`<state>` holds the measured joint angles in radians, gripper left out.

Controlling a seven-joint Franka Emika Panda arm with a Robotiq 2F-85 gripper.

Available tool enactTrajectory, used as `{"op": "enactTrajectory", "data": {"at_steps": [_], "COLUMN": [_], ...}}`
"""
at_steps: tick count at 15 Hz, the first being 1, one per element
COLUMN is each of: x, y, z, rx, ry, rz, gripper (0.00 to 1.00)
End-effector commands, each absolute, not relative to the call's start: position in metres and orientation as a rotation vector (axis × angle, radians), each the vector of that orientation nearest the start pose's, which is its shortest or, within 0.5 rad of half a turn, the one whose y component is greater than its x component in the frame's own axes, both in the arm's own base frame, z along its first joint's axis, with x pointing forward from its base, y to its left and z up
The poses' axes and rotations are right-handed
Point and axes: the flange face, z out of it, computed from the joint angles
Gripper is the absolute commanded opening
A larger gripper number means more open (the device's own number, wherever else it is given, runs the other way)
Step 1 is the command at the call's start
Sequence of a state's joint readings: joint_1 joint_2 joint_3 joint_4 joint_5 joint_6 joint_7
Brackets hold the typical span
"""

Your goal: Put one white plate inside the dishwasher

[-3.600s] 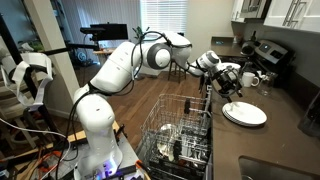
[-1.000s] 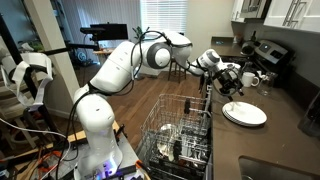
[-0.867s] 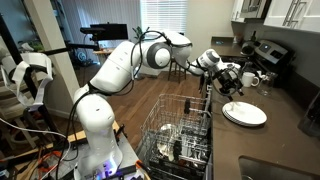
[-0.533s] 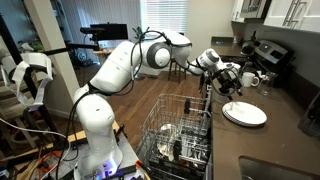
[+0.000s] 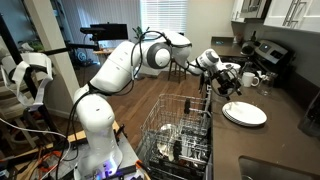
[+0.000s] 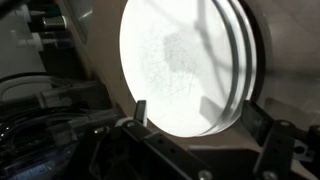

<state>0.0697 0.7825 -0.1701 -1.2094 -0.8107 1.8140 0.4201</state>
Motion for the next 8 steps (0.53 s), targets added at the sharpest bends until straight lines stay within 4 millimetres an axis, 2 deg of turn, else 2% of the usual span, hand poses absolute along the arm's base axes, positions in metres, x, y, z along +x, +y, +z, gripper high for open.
{"op": "enactTrajectory", "data": {"at_steps": [1,7,8], "x": [0.7393,0.7360,0.7357], "y": [-0.0965,-0.0975,-0.0977], "z": [0.3294,0.3245,0.3242], "rx": [2.235,2.234,2.232], "ry": [-0.228,-0.238,-0.237], "rz": [-0.031,-0.058,-0.060], "gripper": [1.00,1.00,0.82]}}
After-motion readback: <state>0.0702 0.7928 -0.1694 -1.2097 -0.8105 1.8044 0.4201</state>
